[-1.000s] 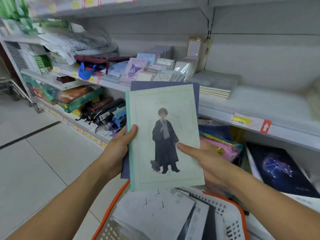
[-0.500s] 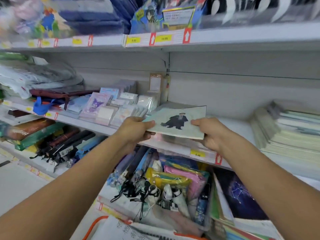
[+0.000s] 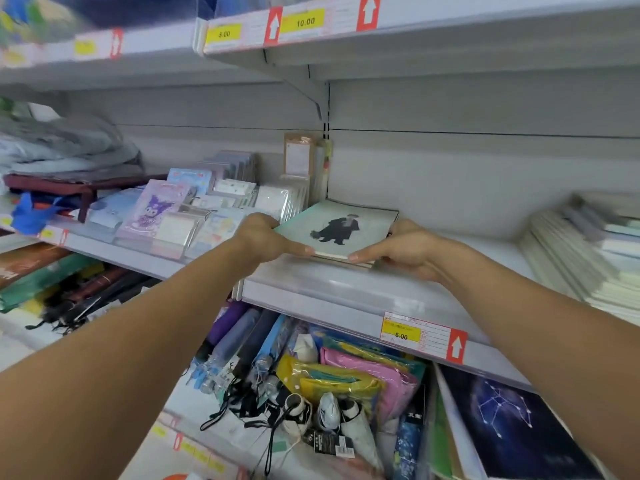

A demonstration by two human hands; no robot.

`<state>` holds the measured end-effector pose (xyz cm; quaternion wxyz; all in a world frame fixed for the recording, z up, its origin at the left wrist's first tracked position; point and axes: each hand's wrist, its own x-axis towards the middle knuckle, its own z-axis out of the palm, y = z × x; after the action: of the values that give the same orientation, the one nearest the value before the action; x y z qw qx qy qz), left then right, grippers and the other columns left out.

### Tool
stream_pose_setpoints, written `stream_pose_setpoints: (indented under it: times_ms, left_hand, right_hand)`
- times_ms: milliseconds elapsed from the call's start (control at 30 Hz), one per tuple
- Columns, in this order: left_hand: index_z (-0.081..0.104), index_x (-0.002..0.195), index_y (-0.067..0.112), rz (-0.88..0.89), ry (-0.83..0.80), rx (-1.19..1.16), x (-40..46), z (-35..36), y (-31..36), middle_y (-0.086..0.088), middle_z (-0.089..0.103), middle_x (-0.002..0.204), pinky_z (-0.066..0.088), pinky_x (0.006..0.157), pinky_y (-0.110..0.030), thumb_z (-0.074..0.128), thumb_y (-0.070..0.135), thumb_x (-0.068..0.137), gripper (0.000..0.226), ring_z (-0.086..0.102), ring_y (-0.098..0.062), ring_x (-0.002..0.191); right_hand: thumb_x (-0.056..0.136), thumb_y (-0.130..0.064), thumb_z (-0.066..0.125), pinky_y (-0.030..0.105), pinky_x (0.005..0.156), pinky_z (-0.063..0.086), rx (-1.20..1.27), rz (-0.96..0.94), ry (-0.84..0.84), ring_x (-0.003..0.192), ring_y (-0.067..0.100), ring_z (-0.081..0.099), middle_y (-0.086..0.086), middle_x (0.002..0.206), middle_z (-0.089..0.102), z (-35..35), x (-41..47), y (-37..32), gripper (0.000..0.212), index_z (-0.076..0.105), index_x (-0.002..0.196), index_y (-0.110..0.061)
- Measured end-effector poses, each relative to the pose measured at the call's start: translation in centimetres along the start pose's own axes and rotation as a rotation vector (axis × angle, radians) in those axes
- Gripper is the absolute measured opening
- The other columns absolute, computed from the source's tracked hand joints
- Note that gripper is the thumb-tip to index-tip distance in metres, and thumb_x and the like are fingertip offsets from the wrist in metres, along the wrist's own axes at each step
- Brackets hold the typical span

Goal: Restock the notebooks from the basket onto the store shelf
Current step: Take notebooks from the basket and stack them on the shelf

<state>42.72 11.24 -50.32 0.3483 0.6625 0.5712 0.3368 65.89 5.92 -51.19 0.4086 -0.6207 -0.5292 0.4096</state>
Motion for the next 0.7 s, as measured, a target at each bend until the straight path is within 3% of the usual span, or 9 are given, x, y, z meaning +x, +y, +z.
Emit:
stream_pose_setpoints:
  times_ms: [67, 200, 267, 333, 400, 467, 533, 633, 700]
  left_hand:
    - [0.067, 0.101, 0.006, 0.015, 0.043, 0.064, 0.9, 0.1, -0.1, -0.004, 0.066, 0.098, 0.051, 0.079, -0.028, 0.094, 0.036, 0.055, 0.062, 0.061, -0.020, 0.090]
    - [0.071, 0.096, 0.003, 0.062, 0.142, 0.164, 1.8, 1.1, -0.6, -0.011, 0.071, 0.096, 0.055, 0.079, -0.036, 0.089, 0.047, 0.059, 0.061, 0.066, -0.026, 0.090]
    - [0.070, 0.100, 0.001, 0.093, 0.182, 0.175, 1.9, 1.7, -0.9, -0.012, 0.071, 0.097, 0.052, 0.071, -0.033, 0.086, 0.045, 0.066, 0.058, 0.065, -0.026, 0.089]
    - [0.069, 0.103, 0.001, 0.110, 0.229, 0.182, 2.0, 2.2, -1.1, -0.013, 0.071, 0.099, 0.053, 0.074, -0.035, 0.083, 0.044, 0.071, 0.056, 0.065, -0.026, 0.089]
    - [0.068, 0.102, 0.001, 0.101, 0.263, 0.213, 2.1, 2.4, -1.2, -0.012, 0.069, 0.097, 0.052, 0.068, -0.034, 0.081, 0.046, 0.072, 0.056, 0.063, -0.025, 0.086]
    - [0.066, 0.099, 0.000, 0.072, 0.273, 0.252, 2.1, 2.5, -1.2, -0.011, 0.065, 0.089, 0.040, 0.051, -0.026, 0.079, 0.051, 0.072, 0.059, 0.057, -0.022, 0.078]
    - [0.065, 0.098, 0.001, 0.060, 0.273, 0.269, 2.2, 2.5, -1.2, -0.007, 0.059, 0.080, 0.031, 0.045, -0.023, 0.079, 0.052, 0.072, 0.058, 0.054, -0.020, 0.074]
    - [0.065, 0.100, 0.002, 0.071, 0.247, 0.315, 2.5, 2.4, -1.3, -0.004, 0.057, 0.075, 0.034, 0.048, -0.026, 0.076, 0.052, 0.076, 0.056, 0.054, -0.022, 0.074]
    - [0.064, 0.107, 0.003, 0.088, 0.216, 0.370, 2.6, 2.2, -1.3, -0.008, 0.060, 0.082, 0.039, 0.059, -0.028, 0.069, 0.049, 0.084, 0.052, 0.055, -0.024, 0.080]
  right_hand:
    - [0.021, -0.037, 0.104, 0.035, 0.091, 0.056, -0.085, -0.011, 0.030, 0.100, 0.020, 0.071, 0.000, 0.107, 0.075, 0.2, 0.4, 0.3, 0.106, 0.065, 0.116, -0.011]
    - [0.061, -0.004, 0.092, 0.013, 0.063, 0.052, -0.043, -0.078, 0.133, 0.082, 0.009, 0.067, -0.006, 0.091, 0.070, 0.5, -0.1, 0.6, 0.044, 0.066, 0.095, -0.016]
    - [0.065, -0.002, 0.089, 0.006, 0.051, 0.047, -0.003, -0.105, 0.142, 0.075, 0.002, 0.063, -0.010, 0.086, 0.067, 0.4, -0.1, 0.9, 0.039, 0.064, 0.090, -0.019]
    - [0.066, -0.001, 0.088, 0.005, 0.049, 0.045, 0.034, -0.104, 0.149, 0.073, 0.000, 0.062, -0.011, 0.084, 0.067, 0.4, 0.0, 0.9, 0.037, 0.064, 0.088, -0.019]
    - [0.066, -0.001, 0.088, 0.005, 0.050, 0.047, 0.041, -0.103, 0.151, 0.075, 0.000, 0.062, -0.010, 0.086, 0.068, 0.5, 0.1, 0.9, 0.038, 0.065, 0.090, -0.019]
    - [0.065, -0.002, 0.089, 0.006, 0.054, 0.049, 0.044, -0.115, 0.167, 0.079, 0.001, 0.064, -0.008, 0.091, 0.070, 0.5, 0.2, 1.0, 0.039, 0.067, 0.092, -0.020]
    - [0.065, -0.004, 0.089, 0.010, 0.063, 0.053, 0.034, -0.124, 0.184, 0.084, 0.005, 0.067, -0.005, 0.097, 0.072, 0.6, 0.4, 1.3, 0.040, 0.069, 0.097, -0.018]
    - [0.069, -0.019, 0.090, 0.023, 0.083, 0.055, -0.105, -0.136, 0.203, 0.094, 0.013, 0.069, -0.003, 0.105, 0.073, 0.9, 0.8, 1.8, 0.044, 0.072, 0.108, -0.014]
    - [0.073, -0.027, 0.087, 0.023, 0.081, 0.054, -0.150, -0.147, 0.200, 0.096, 0.013, 0.068, -0.003, 0.106, 0.072, 1.0, 1.1, 1.9, 0.045, 0.071, 0.113, -0.014]
